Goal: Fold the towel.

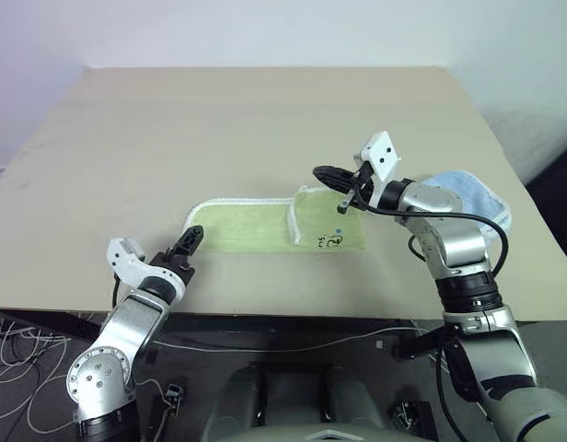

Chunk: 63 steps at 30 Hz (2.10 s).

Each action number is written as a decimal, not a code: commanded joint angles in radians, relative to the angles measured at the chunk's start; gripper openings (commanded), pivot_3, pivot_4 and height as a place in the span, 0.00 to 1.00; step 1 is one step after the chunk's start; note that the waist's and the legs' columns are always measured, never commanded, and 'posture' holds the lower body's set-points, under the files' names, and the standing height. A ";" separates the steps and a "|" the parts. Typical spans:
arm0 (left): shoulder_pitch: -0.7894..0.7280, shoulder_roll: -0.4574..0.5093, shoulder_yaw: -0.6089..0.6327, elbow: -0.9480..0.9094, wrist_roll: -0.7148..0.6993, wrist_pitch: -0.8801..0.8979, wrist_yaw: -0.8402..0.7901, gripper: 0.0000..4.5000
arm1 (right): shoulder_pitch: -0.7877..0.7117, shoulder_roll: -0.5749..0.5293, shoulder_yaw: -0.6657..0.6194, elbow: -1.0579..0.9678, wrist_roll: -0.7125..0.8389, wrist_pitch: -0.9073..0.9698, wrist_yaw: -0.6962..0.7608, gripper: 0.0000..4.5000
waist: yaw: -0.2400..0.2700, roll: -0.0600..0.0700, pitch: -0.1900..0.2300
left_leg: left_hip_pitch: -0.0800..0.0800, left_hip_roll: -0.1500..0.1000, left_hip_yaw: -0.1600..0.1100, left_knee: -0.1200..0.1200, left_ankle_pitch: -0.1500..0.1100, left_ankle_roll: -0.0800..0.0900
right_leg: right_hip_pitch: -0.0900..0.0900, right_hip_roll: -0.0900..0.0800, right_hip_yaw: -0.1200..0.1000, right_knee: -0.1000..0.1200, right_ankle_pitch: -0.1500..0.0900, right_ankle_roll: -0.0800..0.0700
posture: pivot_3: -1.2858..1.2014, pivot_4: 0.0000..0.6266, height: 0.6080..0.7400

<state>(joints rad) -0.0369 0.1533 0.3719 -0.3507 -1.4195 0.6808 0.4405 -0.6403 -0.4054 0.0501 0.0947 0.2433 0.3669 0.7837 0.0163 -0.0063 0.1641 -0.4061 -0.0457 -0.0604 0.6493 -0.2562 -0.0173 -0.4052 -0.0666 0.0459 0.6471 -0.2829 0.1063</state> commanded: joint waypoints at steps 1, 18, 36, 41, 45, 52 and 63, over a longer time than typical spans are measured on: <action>-0.014 0.009 -0.025 0.052 0.034 0.005 -0.004 0.92 | 0.005 -0.006 -0.023 -0.060 0.019 0.005 -0.012 0.00 | -0.002 0.000 0.000 | 0.000 0.000 0.000 0.000 0.000 0.000 | 0.000 0.000 0.000 0.000 0.000 0.000 | 0.52 0.24 1.00; -0.043 0.009 0.044 0.077 0.044 -0.075 -0.046 0.01 | 0.023 -0.007 -0.024 -0.074 0.029 0.005 -0.044 0.00 | -0.006 0.000 0.000 | 0.000 0.000 0.000 -0.001 0.000 0.000 | -0.002 0.000 0.001 0.000 0.000 0.000 | 0.52 0.24 1.00; -0.128 0.368 0.227 0.149 0.110 -0.097 -0.308 0.01 | 0.042 -0.018 -0.042 -0.087 0.030 0.011 -0.066 0.00 | -0.027 -0.001 0.001 | -0.001 0.002 0.000 -0.003 0.000 0.000 | -0.003 0.001 0.001 0.000 0.000 0.000 | 0.52 0.24 1.00; -0.213 0.420 0.085 0.063 0.170 -0.048 -0.450 0.01 | 0.042 -0.012 -0.041 -0.083 0.026 0.009 -0.076 0.00 | -0.026 -0.001 0.001 | -0.002 0.001 0.000 -0.003 0.000 0.000 | -0.003 0.000 0.000 -0.001 0.000 0.000 | 0.52 0.24 1.00; -0.266 0.439 -0.080 -0.024 0.243 0.005 -0.573 0.01 | 0.052 -0.012 -0.046 -0.094 0.025 0.012 -0.092 0.00 | -0.029 -0.001 0.001 | -0.002 0.001 0.000 -0.003 0.000 0.000 | -0.004 0.000 0.001 -0.001 0.000 0.000 | 0.52 0.24 1.00; -0.327 0.456 -0.378 -0.071 0.490 0.036 -0.750 0.01 | 0.074 -0.015 -0.058 -0.121 0.028 0.017 -0.120 0.00 | -0.031 -0.001 0.002 | -0.002 0.001 0.001 -0.004 0.000 0.000 | -0.005 0.001 0.002 -0.001 0.000 0.000 | 0.52 0.24 1.00; -0.361 0.465 -0.531 -0.033 0.685 0.084 -0.939 0.01 | 0.111 -0.030 -0.075 -0.181 0.032 0.045 -0.141 0.00 | -0.030 -0.001 0.002 | -0.002 0.002 0.001 -0.004 0.000 0.000 | -0.005 0.001 0.002 -0.001 0.000 0.000 | 0.52 0.24 1.00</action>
<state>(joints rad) -0.3885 0.6160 -0.1702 -0.3529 -0.7400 0.7609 -0.4708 -0.5213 -0.4231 0.0016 -0.0362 0.2595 0.4113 0.6474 -0.0136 -0.0073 0.1661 -0.4082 -0.0441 -0.0592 0.6456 -0.2560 -0.0176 -0.4098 -0.0657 0.0478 0.6463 -0.2830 0.1062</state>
